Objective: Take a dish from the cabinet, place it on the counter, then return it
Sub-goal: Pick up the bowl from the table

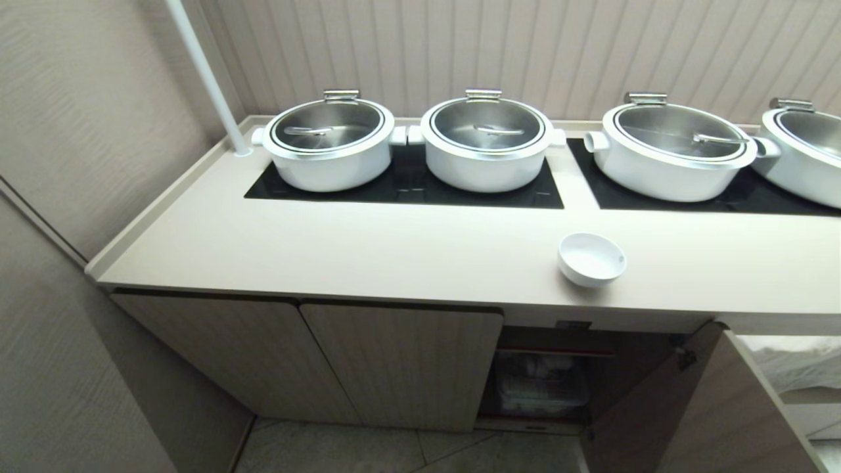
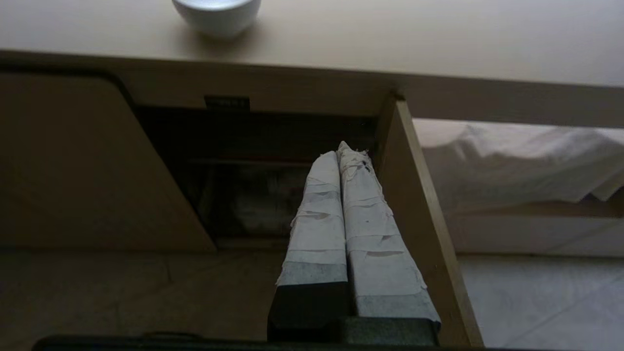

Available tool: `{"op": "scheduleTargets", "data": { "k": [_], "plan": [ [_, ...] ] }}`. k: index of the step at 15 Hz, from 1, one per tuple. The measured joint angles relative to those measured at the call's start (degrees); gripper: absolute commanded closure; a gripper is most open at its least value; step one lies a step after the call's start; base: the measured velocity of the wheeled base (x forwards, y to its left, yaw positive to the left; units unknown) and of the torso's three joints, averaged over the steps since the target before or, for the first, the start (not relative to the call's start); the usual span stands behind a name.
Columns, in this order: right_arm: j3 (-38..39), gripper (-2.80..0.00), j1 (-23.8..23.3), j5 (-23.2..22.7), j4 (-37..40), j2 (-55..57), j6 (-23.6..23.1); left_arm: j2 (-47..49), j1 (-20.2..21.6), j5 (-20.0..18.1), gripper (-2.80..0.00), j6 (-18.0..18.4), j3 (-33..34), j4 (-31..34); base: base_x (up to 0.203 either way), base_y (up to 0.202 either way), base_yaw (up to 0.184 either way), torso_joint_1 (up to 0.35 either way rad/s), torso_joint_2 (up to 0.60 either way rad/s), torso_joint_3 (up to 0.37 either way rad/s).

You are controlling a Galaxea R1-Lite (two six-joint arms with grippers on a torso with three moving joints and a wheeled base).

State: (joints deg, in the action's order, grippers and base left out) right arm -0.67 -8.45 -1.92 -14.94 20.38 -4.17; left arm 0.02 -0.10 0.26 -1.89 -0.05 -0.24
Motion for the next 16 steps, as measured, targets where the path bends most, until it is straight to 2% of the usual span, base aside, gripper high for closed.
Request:
{"op": "scheduleTargets", "data": {
  "k": [5,7,12,16],
  "plan": [
    [0.62,0.0,-0.73,0.12,8.47,-3.88,-0.07,0.0,0.0,0.07,0.0,-0.01,0.0,0.0,0.0,0.0,0.0,0.0,0.0,0.0],
    [0.67,0.0,0.57,2.8,13.05,-4.22,0.1,0.0,0.0,0.07,0.0,0.0,0.0,0.02,0.0,0.0,0.0,0.0,0.0,0.0],
    [0.67,0.0,7.22,3.56,14.73,-7.69,2.91,0.0,0.0,0.04,0.0,0.0,0.0,0.0,0.0,0.0,0.0,0.0,0.0,0.0],
    [0.67,0.0,8.5,3.62,14.8,-15.57,2.9,0.0,0.0,0.04,0.0,-0.01,-0.01,0.0,0.0,0.0,0.0,0.0,0.0,0.0]
  ]
}}
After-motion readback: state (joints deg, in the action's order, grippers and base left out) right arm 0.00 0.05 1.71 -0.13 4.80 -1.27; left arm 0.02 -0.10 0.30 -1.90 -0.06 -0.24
